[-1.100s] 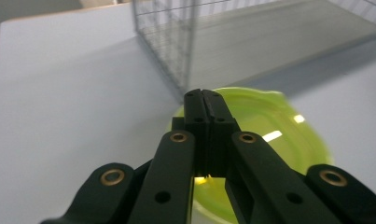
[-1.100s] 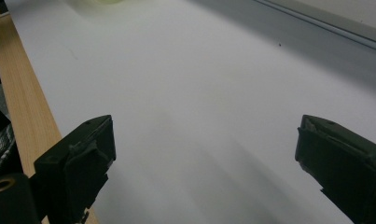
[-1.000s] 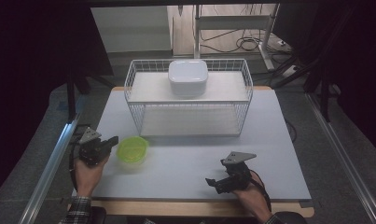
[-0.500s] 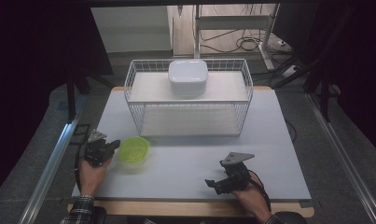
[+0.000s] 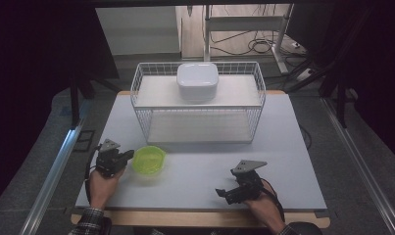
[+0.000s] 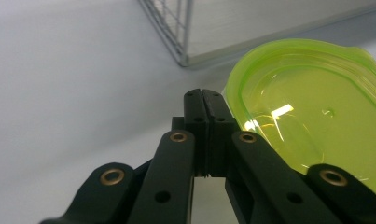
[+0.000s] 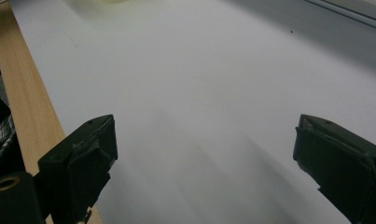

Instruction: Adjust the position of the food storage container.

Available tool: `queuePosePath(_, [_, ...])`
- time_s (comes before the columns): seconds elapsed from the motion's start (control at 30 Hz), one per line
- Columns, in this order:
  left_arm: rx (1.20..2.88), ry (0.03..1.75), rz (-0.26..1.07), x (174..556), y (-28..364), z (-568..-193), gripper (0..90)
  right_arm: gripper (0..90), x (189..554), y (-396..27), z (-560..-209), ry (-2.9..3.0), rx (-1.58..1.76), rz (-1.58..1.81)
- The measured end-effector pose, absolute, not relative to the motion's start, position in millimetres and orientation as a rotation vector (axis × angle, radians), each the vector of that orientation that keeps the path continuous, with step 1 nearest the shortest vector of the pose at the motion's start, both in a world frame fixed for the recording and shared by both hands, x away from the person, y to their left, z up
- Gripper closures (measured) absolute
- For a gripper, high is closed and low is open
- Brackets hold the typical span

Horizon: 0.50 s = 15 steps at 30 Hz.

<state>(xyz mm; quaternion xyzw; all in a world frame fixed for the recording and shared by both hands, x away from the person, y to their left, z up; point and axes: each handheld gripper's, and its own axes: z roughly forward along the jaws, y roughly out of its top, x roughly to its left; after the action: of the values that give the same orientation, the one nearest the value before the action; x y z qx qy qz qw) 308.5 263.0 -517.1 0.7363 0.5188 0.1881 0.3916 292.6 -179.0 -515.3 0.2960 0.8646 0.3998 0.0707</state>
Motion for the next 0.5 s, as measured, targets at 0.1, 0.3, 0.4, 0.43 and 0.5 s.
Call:
queuePosePath(0.1, [1.876,1.302,0.462,308.0,257.1,-516.8,89.8,6.6,292.7,-178.8,-515.6,2.601,0.89,1.201])
queuePosePath(0.3, [1.88,1.288,0.437,307.3,244.7,-516.1,89.8,6.7,292.6,-178.4,-515.8,2.603,0.893,1.197])
queuePosePath(0.4, [1.89,1.27,0.423,306.9,237.6,-515.7,89.8,6.6,292.5,-178.1,-515.9,2.604,0.891,1.196])
queuePosePath(0.43, [1.894,1.26,0.416,306.7,235.1,-515.7,89.8,6.7,292.5,-178.0,-515.9,2.604,0.891,1.196])
queuePosePath(0.5, [1.898,1.252,0.405,305.7,229.4,-515.4,89.8,6.7,292.5,-178.1,-515.8,2.603,0.892,1.197])
